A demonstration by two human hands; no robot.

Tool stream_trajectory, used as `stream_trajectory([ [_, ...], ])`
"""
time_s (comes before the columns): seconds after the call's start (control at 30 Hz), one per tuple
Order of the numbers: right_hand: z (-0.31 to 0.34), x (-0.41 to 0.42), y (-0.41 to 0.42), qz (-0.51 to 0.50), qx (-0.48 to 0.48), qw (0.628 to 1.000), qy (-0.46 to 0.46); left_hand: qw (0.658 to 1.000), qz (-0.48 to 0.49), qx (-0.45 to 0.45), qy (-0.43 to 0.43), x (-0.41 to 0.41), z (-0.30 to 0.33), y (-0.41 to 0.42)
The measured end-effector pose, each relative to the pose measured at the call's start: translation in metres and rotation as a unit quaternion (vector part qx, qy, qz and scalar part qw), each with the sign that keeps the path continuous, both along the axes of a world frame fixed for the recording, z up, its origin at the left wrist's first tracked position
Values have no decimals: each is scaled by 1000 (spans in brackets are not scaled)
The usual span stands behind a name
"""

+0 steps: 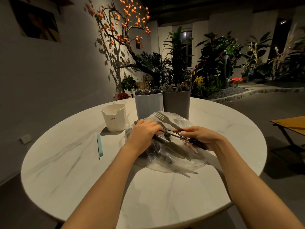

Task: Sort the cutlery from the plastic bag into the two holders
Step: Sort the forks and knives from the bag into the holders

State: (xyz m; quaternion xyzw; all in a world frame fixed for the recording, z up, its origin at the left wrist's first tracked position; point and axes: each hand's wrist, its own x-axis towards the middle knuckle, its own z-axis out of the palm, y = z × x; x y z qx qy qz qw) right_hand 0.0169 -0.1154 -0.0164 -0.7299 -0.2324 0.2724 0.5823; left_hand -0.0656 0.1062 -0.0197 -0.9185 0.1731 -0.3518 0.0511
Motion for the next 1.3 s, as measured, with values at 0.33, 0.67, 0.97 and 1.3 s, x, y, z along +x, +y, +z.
stream_trajectory([
  [0.33, 3, -4, 3, 9, 1, 1000, -6, 999, 16, 20, 41, 2, -1, -11],
  [0.67, 0, -1, 5, -12, 29, 999, -4, 994, 44, 13, 96, 7, -5, -11],
  [0.97, 1, -3, 4, -24, 92, 995, 29, 989, 119, -78, 52, -6, 1, 9],
  [1.3, -2, 4, 6, 10, 131, 987, 93, 971, 77, -185, 131, -3, -1, 1],
])
